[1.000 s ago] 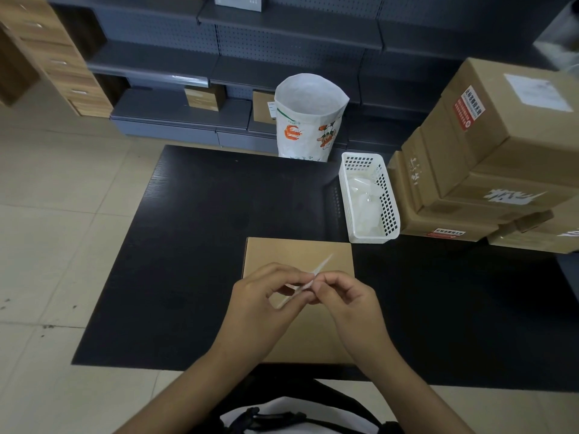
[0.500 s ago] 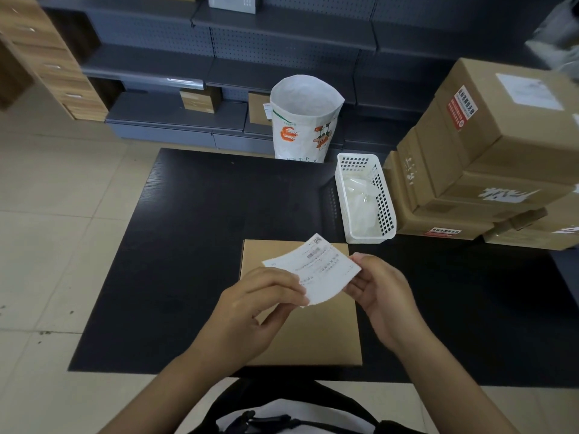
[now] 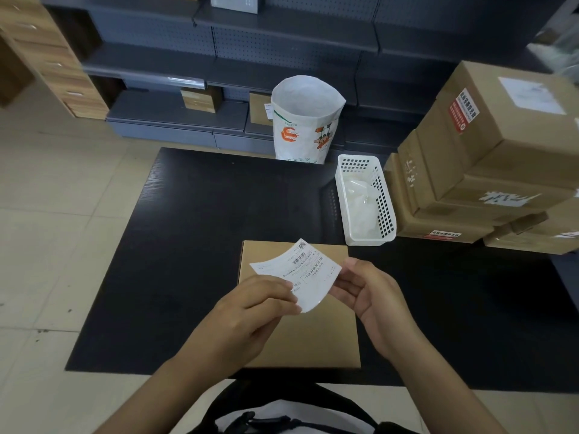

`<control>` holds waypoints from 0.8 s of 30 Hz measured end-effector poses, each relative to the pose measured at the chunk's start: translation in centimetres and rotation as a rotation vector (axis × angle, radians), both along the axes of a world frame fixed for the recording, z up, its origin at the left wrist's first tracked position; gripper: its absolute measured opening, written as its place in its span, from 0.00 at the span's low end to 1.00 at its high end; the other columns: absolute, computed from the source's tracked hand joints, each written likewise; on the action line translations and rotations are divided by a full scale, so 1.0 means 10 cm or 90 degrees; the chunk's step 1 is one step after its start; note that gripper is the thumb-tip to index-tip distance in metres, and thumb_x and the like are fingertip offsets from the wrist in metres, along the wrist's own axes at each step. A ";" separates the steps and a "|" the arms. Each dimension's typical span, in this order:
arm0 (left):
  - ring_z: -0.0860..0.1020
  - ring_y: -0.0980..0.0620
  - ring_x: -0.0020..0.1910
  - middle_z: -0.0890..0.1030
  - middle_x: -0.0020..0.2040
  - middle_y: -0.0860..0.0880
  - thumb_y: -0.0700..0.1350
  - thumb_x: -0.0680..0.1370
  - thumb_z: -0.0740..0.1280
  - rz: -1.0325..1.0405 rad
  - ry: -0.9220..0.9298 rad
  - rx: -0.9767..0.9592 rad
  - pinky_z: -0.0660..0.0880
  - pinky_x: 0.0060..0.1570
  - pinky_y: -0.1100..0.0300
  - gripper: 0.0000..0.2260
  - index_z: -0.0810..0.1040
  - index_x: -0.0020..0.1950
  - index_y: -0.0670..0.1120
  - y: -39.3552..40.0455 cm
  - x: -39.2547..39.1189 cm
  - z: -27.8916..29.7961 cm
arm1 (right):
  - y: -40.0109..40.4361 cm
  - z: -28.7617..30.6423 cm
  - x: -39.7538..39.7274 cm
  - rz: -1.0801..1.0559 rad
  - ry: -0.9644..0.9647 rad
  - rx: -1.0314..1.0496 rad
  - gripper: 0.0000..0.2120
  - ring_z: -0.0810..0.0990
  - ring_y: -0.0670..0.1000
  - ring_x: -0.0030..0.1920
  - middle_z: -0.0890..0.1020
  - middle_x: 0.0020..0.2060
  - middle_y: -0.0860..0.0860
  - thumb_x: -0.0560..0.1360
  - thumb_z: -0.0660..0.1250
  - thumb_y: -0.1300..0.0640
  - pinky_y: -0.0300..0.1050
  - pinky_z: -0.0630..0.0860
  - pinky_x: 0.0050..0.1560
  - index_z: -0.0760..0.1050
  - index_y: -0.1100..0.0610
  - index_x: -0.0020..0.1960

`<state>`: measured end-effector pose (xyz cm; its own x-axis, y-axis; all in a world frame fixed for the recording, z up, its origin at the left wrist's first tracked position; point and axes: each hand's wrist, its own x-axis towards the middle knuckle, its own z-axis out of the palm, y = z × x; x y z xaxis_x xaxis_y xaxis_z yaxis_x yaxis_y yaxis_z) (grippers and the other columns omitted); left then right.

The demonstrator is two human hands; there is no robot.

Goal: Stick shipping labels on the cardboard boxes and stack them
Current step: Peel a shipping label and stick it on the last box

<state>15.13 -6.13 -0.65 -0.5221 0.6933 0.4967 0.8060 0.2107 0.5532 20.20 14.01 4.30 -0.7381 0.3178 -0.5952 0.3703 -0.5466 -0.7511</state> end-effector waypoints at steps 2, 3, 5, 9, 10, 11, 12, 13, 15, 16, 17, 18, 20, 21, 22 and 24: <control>0.77 0.55 0.59 0.80 0.53 0.52 0.38 0.76 0.67 -0.001 0.007 -0.010 0.73 0.58 0.62 0.07 0.81 0.51 0.46 0.00 0.00 0.00 | -0.01 0.00 -0.01 0.004 -0.007 0.010 0.08 0.86 0.53 0.44 0.85 0.44 0.60 0.78 0.63 0.61 0.40 0.82 0.40 0.79 0.65 0.48; 0.77 0.55 0.59 0.80 0.53 0.52 0.38 0.76 0.67 -0.001 0.009 -0.012 0.73 0.58 0.62 0.07 0.81 0.52 0.46 0.00 -0.01 -0.01 | -0.01 0.00 -0.01 0.008 -0.007 0.014 0.08 0.86 0.53 0.45 0.86 0.44 0.59 0.78 0.63 0.62 0.40 0.82 0.40 0.79 0.65 0.48; 0.77 0.54 0.58 0.81 0.52 0.51 0.38 0.76 0.67 0.000 0.013 -0.014 0.73 0.57 0.61 0.07 0.81 0.51 0.45 -0.01 -0.01 -0.01 | -0.01 -0.02 -0.02 0.018 -0.009 0.022 0.08 0.86 0.53 0.45 0.86 0.45 0.59 0.78 0.62 0.63 0.41 0.82 0.42 0.78 0.66 0.49; 0.77 0.55 0.59 0.81 0.53 0.51 0.40 0.77 0.66 -0.005 0.011 -0.034 0.74 0.57 0.62 0.06 0.80 0.52 0.46 -0.02 -0.01 -0.03 | 0.00 -0.07 -0.03 0.055 -0.030 0.066 0.08 0.85 0.52 0.47 0.86 0.45 0.57 0.79 0.62 0.62 0.42 0.81 0.45 0.79 0.65 0.49; 0.76 0.55 0.59 0.80 0.54 0.52 0.41 0.77 0.66 -0.008 0.001 -0.044 0.74 0.58 0.62 0.06 0.80 0.53 0.47 -0.02 -0.02 -0.04 | 0.00 -0.08 -0.03 0.059 -0.024 0.065 0.09 0.85 0.52 0.48 0.86 0.46 0.57 0.79 0.62 0.61 0.42 0.81 0.46 0.79 0.65 0.50; 0.76 0.56 0.60 0.80 0.55 0.53 0.42 0.77 0.66 -0.009 -0.017 -0.056 0.73 0.59 0.62 0.07 0.80 0.53 0.47 -0.02 -0.02 -0.04 | -0.01 -0.09 -0.03 0.060 -0.014 0.060 0.09 0.85 0.52 0.49 0.86 0.46 0.57 0.79 0.62 0.60 0.43 0.80 0.48 0.79 0.64 0.50; 0.74 0.57 0.62 0.78 0.57 0.54 0.43 0.77 0.67 -0.010 -0.050 -0.074 0.72 0.60 0.62 0.08 0.80 0.55 0.49 -0.01 -0.03 -0.03 | -0.01 -0.10 -0.03 0.060 -0.003 0.051 0.09 0.84 0.52 0.49 0.85 0.47 0.57 0.79 0.63 0.60 0.44 0.80 0.50 0.80 0.63 0.50; 0.72 0.58 0.64 0.76 0.60 0.56 0.45 0.76 0.67 -0.008 -0.091 -0.099 0.70 0.62 0.63 0.10 0.79 0.58 0.50 -0.01 -0.03 -0.02 | -0.02 -0.10 -0.02 0.059 0.008 0.041 0.10 0.84 0.52 0.47 0.85 0.47 0.57 0.79 0.63 0.59 0.44 0.79 0.52 0.80 0.63 0.50; 0.67 0.60 0.67 0.71 0.65 0.60 0.49 0.74 0.69 0.004 -0.161 -0.147 0.67 0.65 0.64 0.17 0.75 0.64 0.54 0.00 -0.02 0.03 | -0.05 -0.11 -0.02 0.059 0.019 0.039 0.10 0.81 0.50 0.42 0.84 0.42 0.57 0.78 0.63 0.58 0.43 0.77 0.49 0.81 0.62 0.48; 0.67 0.60 0.68 0.69 0.66 0.62 0.50 0.74 0.69 0.011 -0.193 -0.151 0.66 0.65 0.65 0.19 0.74 0.65 0.55 0.02 -0.01 0.05 | -0.07 -0.11 -0.02 0.060 0.021 0.049 0.10 0.78 0.49 0.40 0.82 0.39 0.56 0.78 0.63 0.59 0.42 0.75 0.47 0.81 0.62 0.46; 0.67 0.60 0.69 0.69 0.66 0.63 0.51 0.73 0.69 0.020 -0.229 -0.138 0.66 0.66 0.66 0.20 0.74 0.65 0.55 0.05 0.00 0.09 | -0.09 -0.12 -0.02 0.064 0.023 0.065 0.10 0.76 0.49 0.38 0.80 0.36 0.54 0.78 0.63 0.59 0.42 0.74 0.46 0.80 0.62 0.44; 0.68 0.59 0.68 0.70 0.66 0.62 0.51 0.73 0.69 0.031 -0.264 -0.112 0.66 0.65 0.66 0.20 0.74 0.65 0.56 0.09 0.00 0.13 | -0.12 -0.13 -0.02 0.071 0.028 0.082 0.10 0.74 0.48 0.37 0.79 0.34 0.52 0.78 0.62 0.59 0.42 0.73 0.44 0.79 0.61 0.43; 0.73 0.58 0.64 0.75 0.60 0.61 0.51 0.75 0.69 0.069 -0.335 -0.040 0.69 0.61 0.66 0.15 0.76 0.62 0.55 0.20 -0.01 0.21 | -0.18 -0.14 -0.01 0.105 0.033 0.140 0.11 0.73 0.47 0.36 0.78 0.32 0.50 0.79 0.62 0.57 0.41 0.72 0.43 0.79 0.60 0.43; 0.76 0.58 0.59 0.78 0.56 0.61 0.50 0.76 0.69 0.096 -0.374 0.001 0.72 0.57 0.65 0.12 0.78 0.59 0.53 0.26 -0.01 0.25 | -0.20 -0.15 -0.01 0.130 0.036 0.178 0.11 0.73 0.46 0.35 0.79 0.32 0.49 0.79 0.62 0.56 0.39 0.73 0.42 0.80 0.60 0.44; 0.78 0.58 0.55 0.80 0.52 0.59 0.48 0.75 0.70 0.127 -0.412 0.041 0.75 0.53 0.65 0.10 0.80 0.56 0.52 0.31 -0.02 0.28 | -0.23 -0.15 0.00 0.151 0.043 0.211 0.11 0.73 0.44 0.35 0.78 0.32 0.47 0.79 0.62 0.55 0.37 0.73 0.41 0.80 0.60 0.46; 0.81 0.58 0.47 0.83 0.46 0.57 0.44 0.74 0.72 0.176 -0.461 0.099 0.76 0.47 0.67 0.06 0.82 0.51 0.49 0.39 -0.03 0.33 | -0.27 -0.16 0.00 0.161 0.066 0.240 0.11 0.73 0.41 0.33 0.78 0.31 0.45 0.79 0.62 0.55 0.33 0.72 0.38 0.80 0.59 0.47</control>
